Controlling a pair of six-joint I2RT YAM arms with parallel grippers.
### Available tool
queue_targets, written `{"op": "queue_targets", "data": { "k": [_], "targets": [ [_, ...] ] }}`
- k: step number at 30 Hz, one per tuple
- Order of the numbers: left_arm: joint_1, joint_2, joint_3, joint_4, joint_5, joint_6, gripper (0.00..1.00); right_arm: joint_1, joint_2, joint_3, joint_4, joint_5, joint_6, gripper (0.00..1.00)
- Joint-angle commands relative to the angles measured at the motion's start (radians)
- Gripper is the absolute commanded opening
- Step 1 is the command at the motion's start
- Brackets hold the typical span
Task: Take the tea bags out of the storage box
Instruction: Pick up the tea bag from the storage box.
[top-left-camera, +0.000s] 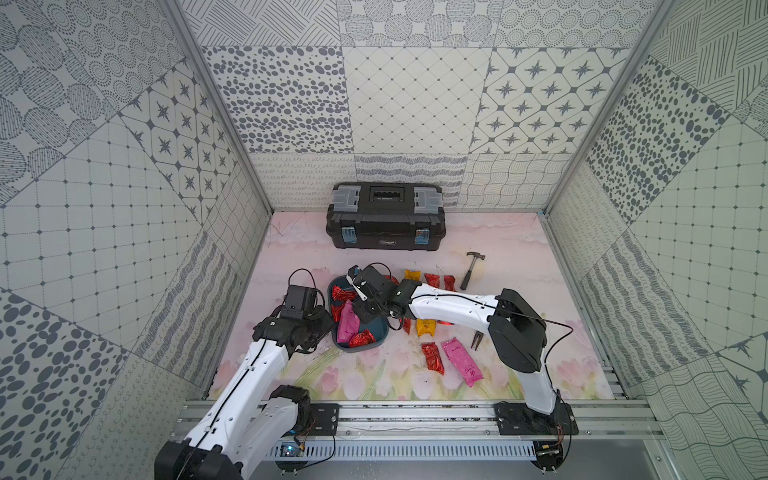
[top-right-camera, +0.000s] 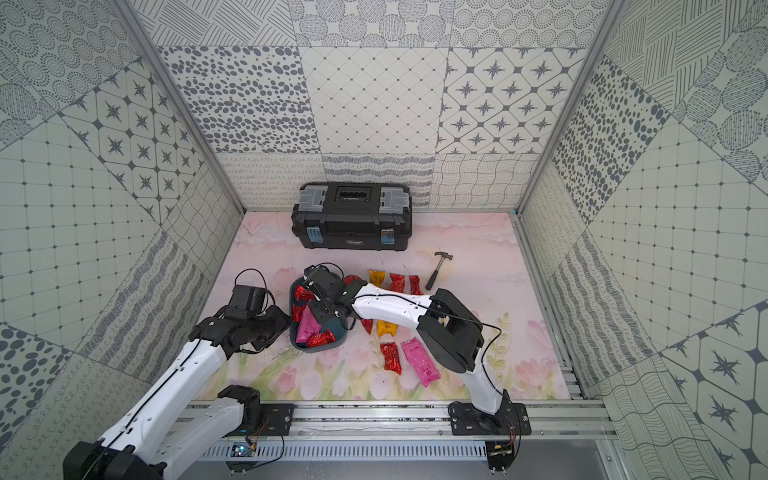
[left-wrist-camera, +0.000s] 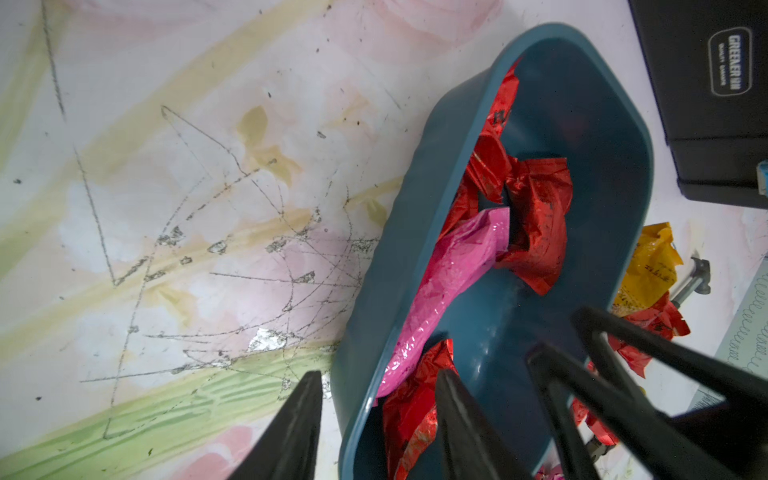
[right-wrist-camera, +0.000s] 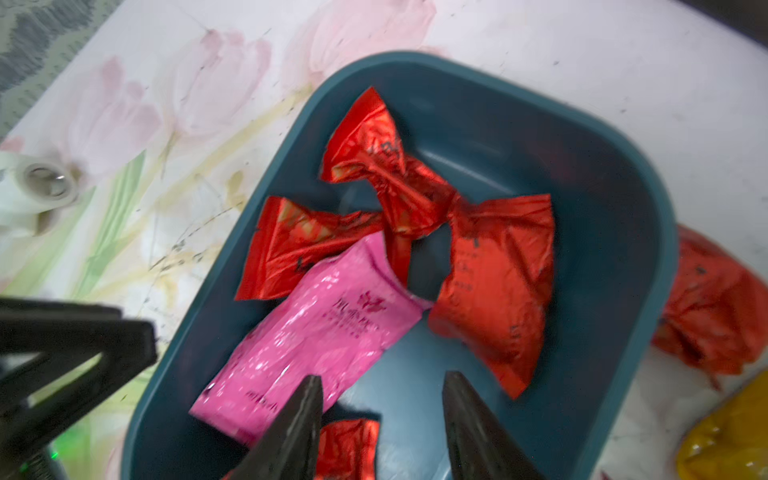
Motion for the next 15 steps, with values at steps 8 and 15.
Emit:
{"op": "queue_targets", "data": {
  "k": [8,15],
  "targets": [
    [0.007,-0.001,-0.006,0.009,0.015,0.022,0.48,-0.036,0.153,0.196,-0.069,0.159,-0.064,0.53],
    [0.008,0.007,0.01,-0.001,-0.004,0.037,0.48,-0.036,0.229,0.297,-0.143,0.169,-0.043,0.54]
  ]
}}
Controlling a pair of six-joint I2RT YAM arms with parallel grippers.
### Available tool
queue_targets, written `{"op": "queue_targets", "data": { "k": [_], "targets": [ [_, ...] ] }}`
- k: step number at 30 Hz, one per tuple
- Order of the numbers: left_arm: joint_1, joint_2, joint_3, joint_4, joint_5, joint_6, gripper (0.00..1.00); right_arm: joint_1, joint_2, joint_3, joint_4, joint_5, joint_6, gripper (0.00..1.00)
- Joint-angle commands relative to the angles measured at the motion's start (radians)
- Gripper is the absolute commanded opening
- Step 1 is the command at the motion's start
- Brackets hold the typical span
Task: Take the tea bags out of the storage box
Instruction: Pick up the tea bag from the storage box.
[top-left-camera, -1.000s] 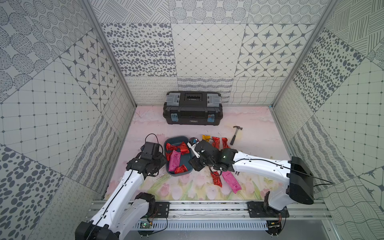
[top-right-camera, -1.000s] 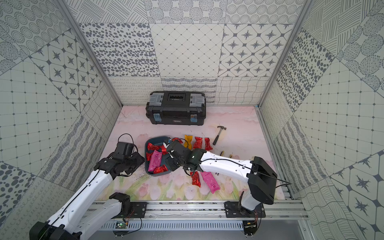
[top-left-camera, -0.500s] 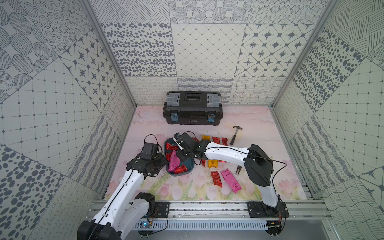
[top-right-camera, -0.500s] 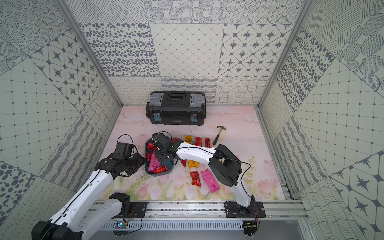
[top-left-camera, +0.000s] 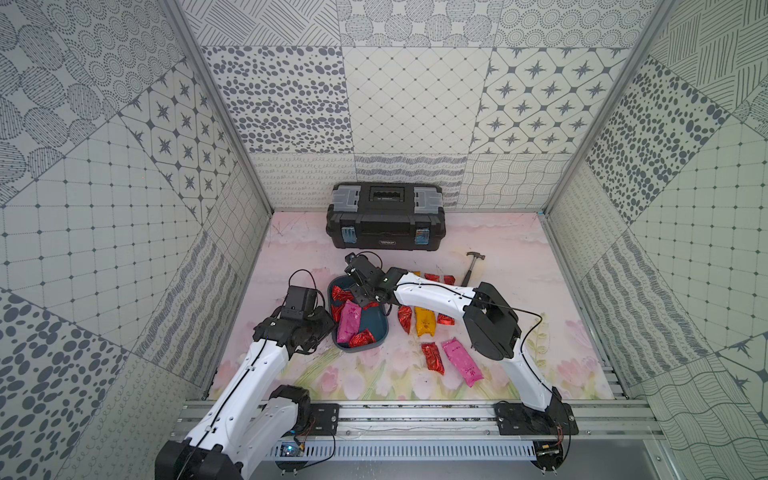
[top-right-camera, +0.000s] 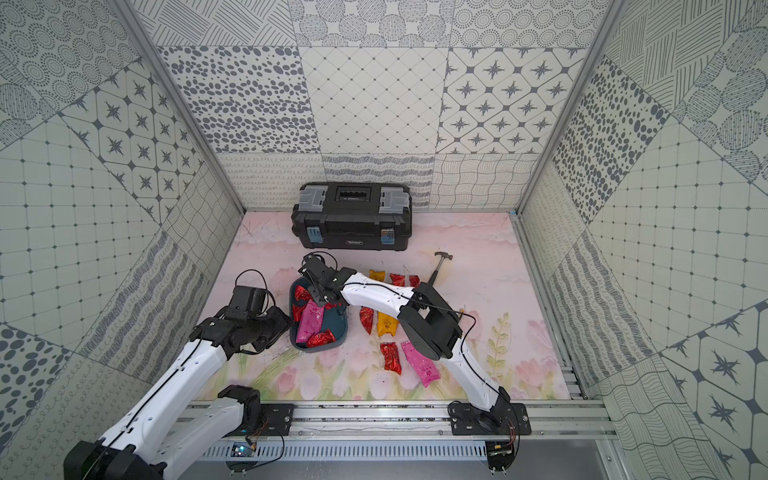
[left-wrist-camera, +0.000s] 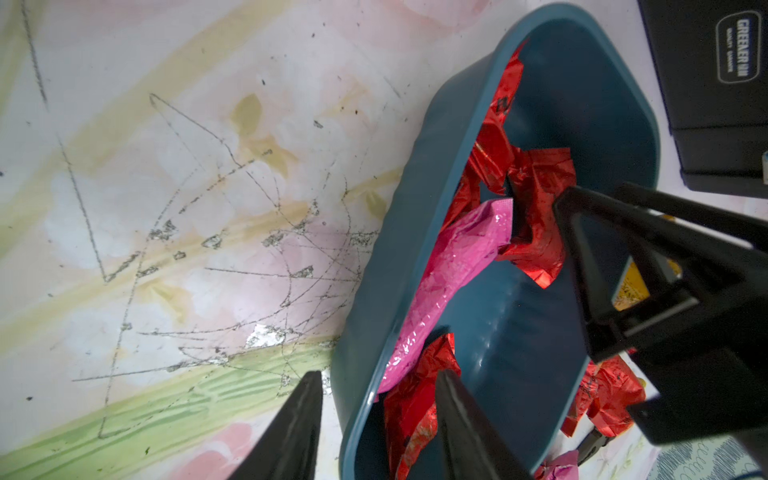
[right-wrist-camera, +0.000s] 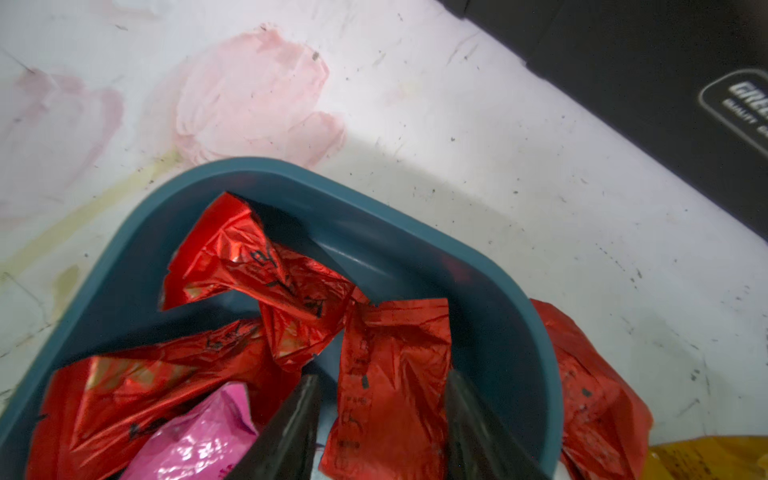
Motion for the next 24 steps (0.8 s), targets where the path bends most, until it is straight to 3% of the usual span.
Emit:
{"op": "queue_targets", "data": {
  "k": [1,9,13,20,24],
  "targets": [
    [0.006,0.006,0.014,-0.004,-0.02,0.03,0.48,0.001,0.026,0.039,-0.039,0.022,0.01,0.54],
    [0.006,0.017,0.02,0.006,-0.023,0.034,0.48,0.003,0.081,0.062,-0.099,-0.001,0.055,0.55],
    [0.006,0.029,0.028,0.008,-0.018,0.033,0.48,0.003,0.095,0.064,-0.1,0.008,0.064,0.5],
    [0.006,0.033,0.043,-0.003,-0.025,0.037,0.48,0.003,0.086,0.096,-0.101,-0.001,0.038,0.2],
    [0.006,0.03,0.04,0.001,-0.024,0.04,0.48,0.003,0.037,0.106,-0.102,-0.018,0.031,0.09]
  ]
}}
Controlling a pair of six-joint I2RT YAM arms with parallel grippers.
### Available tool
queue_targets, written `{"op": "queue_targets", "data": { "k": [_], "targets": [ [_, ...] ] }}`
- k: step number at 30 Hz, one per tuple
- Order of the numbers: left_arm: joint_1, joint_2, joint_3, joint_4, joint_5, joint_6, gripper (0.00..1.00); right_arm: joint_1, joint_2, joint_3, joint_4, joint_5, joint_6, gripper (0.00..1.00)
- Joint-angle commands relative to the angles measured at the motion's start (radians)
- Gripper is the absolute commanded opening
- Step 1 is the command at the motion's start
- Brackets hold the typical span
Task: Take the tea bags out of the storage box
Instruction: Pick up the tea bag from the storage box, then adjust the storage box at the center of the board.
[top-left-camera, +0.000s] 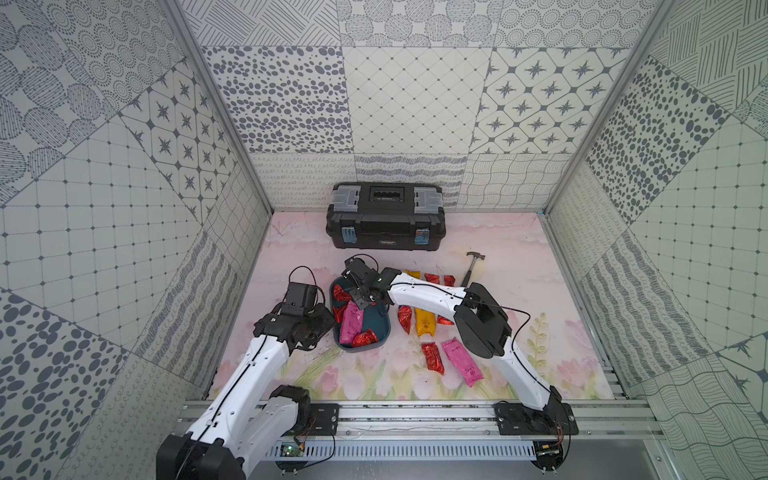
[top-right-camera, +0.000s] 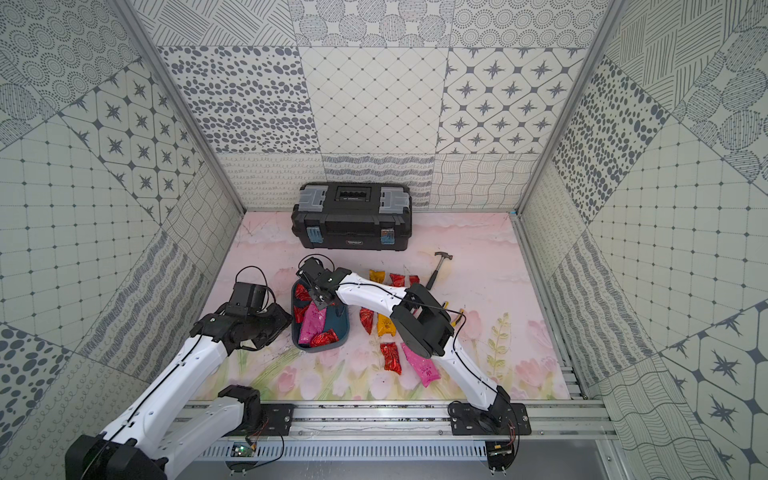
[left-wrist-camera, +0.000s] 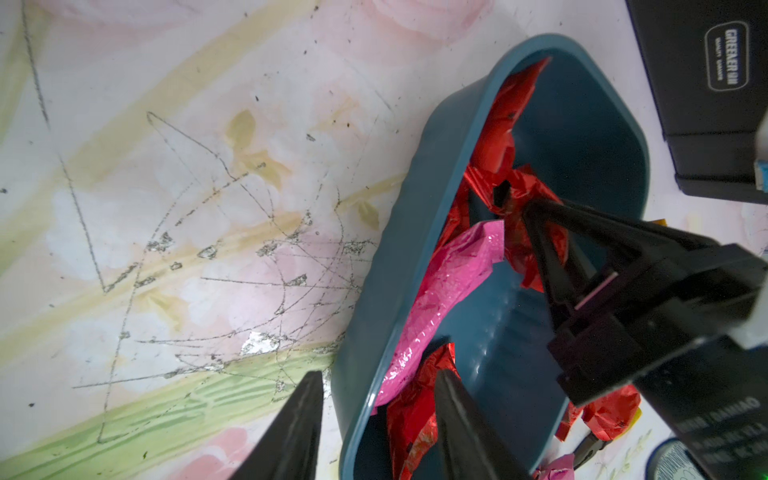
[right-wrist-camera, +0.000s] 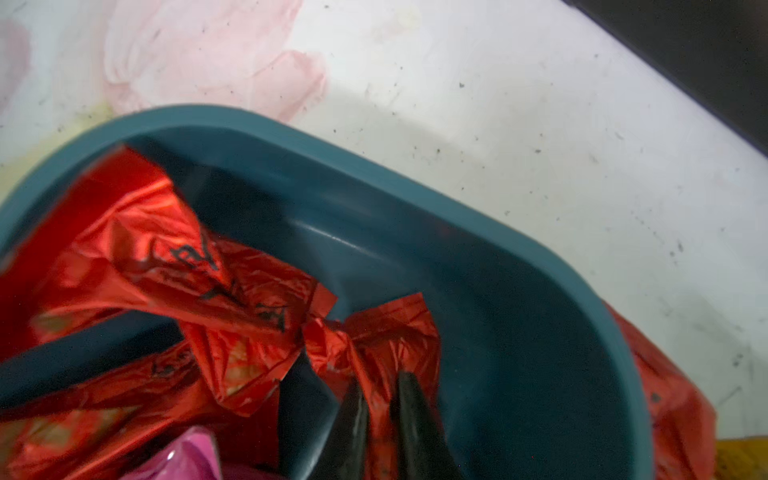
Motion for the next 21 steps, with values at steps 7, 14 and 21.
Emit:
{"op": "queue_targets", "data": {
  "k": [7,14,21],
  "targets": [
    [0.004,0.032,0.014,0.066,0.028,0.13,0.53,0.003,-0.147,0.011,0.0,-0.102,0.012,0.04],
    [0.018,0.132,0.042,0.065,0.037,0.242,0.48,-0.002,-0.284,-0.116,0.064,-0.153,0.056,0.03],
    [0.026,0.21,0.034,0.116,0.073,0.291,0.28,-0.03,-0.423,-0.286,0.121,-0.145,0.109,0.03]
  ]
}}
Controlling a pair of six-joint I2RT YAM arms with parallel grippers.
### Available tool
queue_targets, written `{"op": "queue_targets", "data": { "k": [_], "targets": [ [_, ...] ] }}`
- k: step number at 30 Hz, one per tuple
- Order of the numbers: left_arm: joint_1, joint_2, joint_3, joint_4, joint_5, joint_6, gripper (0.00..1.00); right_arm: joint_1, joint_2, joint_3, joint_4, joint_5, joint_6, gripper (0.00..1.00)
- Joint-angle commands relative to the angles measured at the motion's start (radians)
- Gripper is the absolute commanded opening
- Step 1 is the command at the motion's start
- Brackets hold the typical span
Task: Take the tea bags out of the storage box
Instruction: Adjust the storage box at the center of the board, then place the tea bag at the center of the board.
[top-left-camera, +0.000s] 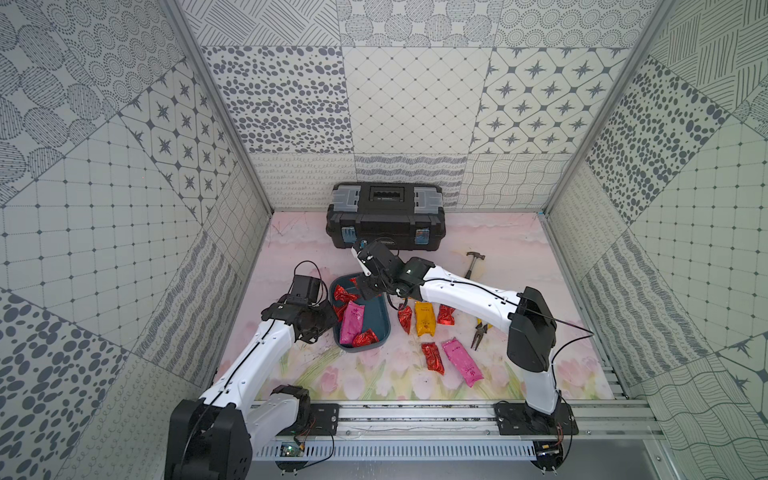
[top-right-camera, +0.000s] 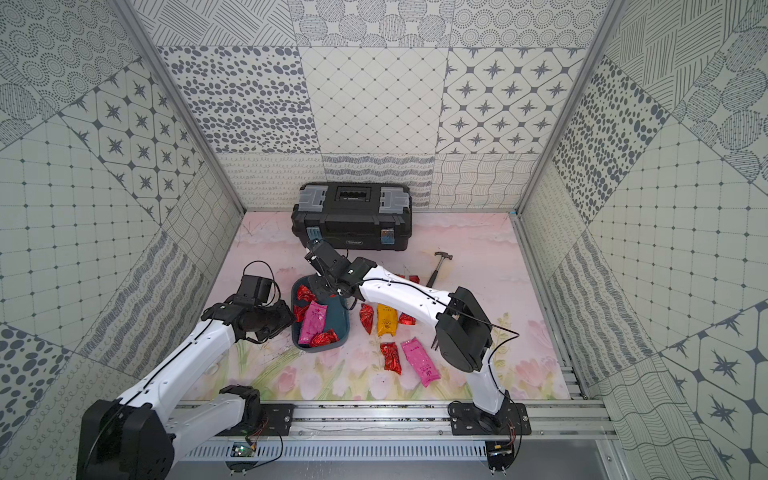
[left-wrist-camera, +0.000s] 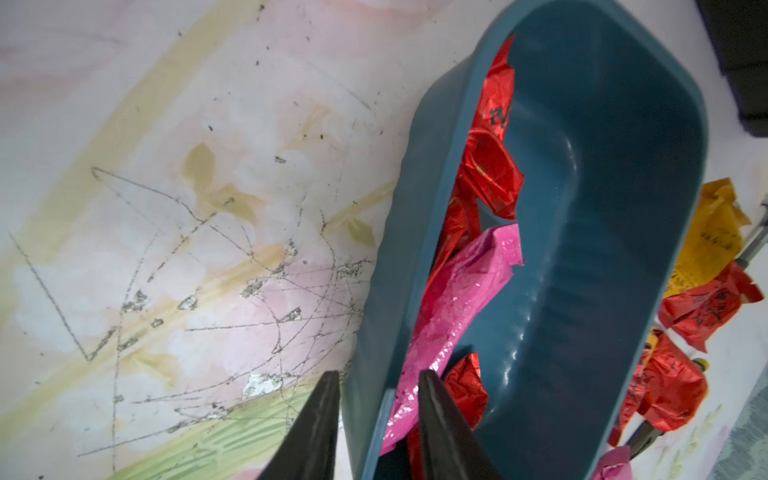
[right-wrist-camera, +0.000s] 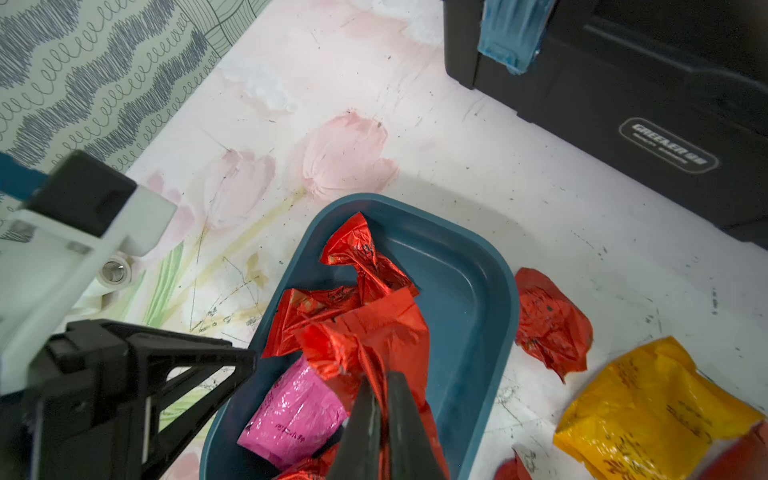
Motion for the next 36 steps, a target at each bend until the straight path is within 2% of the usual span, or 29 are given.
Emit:
{"op": "queue_targets", "data": {
  "k": [1,8,13,21,27,31,36],
  "targets": [
    [0.008,0.053,0.009,0.053,0.025,0.103,0.26,-0.023,-0.048,-0.063,0.057,-0.002,0.05,0.03],
    [0.013,0.086,0.014,0.052,0.0,0.123,0.12,-0.066,-0.108,-0.16,0.102,0.023,0.119,0.03],
    [0.014,0.057,0.028,0.008,-0.075,0.148,0.04,-0.087,-0.114,-0.203,0.12,0.048,0.159,0.04],
    [0.019,0.018,0.049,-0.057,-0.174,0.206,0.0,-0.09,-0.082,-0.281,0.165,0.019,0.179,0.04],
    [0.023,0.015,0.055,-0.071,-0.186,0.246,0.0,-0.089,-0.021,-0.292,0.202,-0.054,0.201,0.06],
    [0.023,0.021,0.051,-0.061,-0.146,0.256,0.0,-0.09,0.01,-0.289,0.206,-0.07,0.203,0.16],
    [0.023,0.041,0.054,-0.057,-0.097,0.265,0.0,-0.089,-0.008,-0.288,0.206,-0.056,0.188,0.36]
  ]
}}
